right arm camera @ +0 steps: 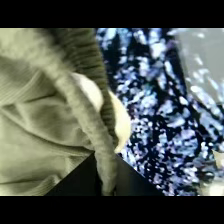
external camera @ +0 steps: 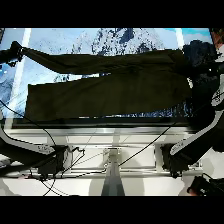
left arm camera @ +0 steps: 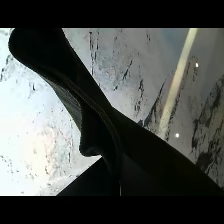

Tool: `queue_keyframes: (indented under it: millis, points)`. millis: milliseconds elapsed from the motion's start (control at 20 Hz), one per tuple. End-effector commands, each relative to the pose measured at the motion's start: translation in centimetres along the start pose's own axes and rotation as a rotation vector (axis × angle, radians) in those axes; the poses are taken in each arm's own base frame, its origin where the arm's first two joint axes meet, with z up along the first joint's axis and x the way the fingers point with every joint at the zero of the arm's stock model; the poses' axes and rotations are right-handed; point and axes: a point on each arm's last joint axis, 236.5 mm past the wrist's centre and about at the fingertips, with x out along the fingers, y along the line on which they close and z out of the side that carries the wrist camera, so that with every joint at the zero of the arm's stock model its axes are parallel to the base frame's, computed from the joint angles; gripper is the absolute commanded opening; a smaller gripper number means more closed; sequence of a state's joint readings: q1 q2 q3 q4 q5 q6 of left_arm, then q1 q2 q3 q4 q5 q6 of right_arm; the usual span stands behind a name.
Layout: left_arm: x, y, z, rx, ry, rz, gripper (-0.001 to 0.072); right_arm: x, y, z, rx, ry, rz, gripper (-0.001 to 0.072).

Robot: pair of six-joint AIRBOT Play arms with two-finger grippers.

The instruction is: Fold the clothes and pants, and hang the long-sleeved shirts on hangers.

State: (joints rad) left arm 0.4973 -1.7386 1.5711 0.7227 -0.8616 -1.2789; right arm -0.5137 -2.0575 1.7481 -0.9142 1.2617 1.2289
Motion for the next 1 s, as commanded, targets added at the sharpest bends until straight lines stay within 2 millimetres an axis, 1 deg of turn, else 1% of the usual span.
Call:
queue_keyframes:
  millis: [0, 50, 100, 150, 200, 300, 400, 500, 550, 650, 850, 900, 950]
  points:
    - [-1.6, -2.0, 1.6, -0.019, -0.022, -0.037, 0.0015, -1.6, 2.0, 3.2, -0.047, -0.136, 0.002, 0.0027]
    - [-2.8, -2.4, 3.2, -0.035, -0.055, -0.026, 0.0015, -2.9, 2.1, 3.8, -0.061, -0.170, -0.016, 0.0027]
    - [-4.1, -2.5, 5.0, -0.044, -0.092, 0.006, 0.0014, -4.4, 1.9, 4.3, -0.079, -0.198, -0.047, 0.0027]
    - [-5.4, -2.2, 6.4, -0.044, -0.116, 0.053, 0.0014, -5.9, 1.6, 4.4, -0.083, -0.211, -0.075, 0.0027]
    - [-6.8, -1.3, 7.4, -0.039, -0.127, 0.128, 0.0014, -7.1, 1.4, 4.1, -0.083, -0.207, -0.087, 0.0027]
    - [-8.7, 0.8, 7.6, -0.012, -0.105, 0.269, 0.0014, -8.9, 0.8, 2.8, -0.076, -0.173, -0.095, 0.0026]
    - [-9.7, 3.1, 6.5, 0.017, -0.049, 0.372, 0.0015, -10.0, -0.3, 1.5, -0.055, -0.131, -0.094, 0.0027]
    - [-9.8, 4.8, 5.3, 0.026, 0.008, 0.434, 0.0016, -10.2, -0.7, 0.5, -0.044, -0.096, -0.088, 0.0027]
    - [-9.6, 5.1, 4.9, 0.021, 0.025, 0.437, 0.0017, -10.2, -0.6, 0.4, -0.046, -0.091, -0.086, 0.0027]
    - [-8.9, 5.0, 4.7, 0.022, 0.028, 0.430, 0.0017, -9.7, 0.0, 0.6, -0.061, -0.094, -0.086, 0.0027]
    - [-8.0, 3.7, 6.1, 0.065, -0.032, 0.402, 0.0018, -8.7, 1.5, 2.7, -0.104, -0.163, -0.108, 0.0027]
    - [-7.7, 2.9, 7.0, 0.066, -0.075, 0.374, 0.0018, -8.5, 1.8, 3.3, -0.113, -0.187, -0.113, 0.0027]
    - [-7.4, 1.4, 8.4, 0.049, -0.139, 0.310, 0.0018, -8.3, 2.1, 3.9, -0.123, -0.210, -0.119, 0.0027]
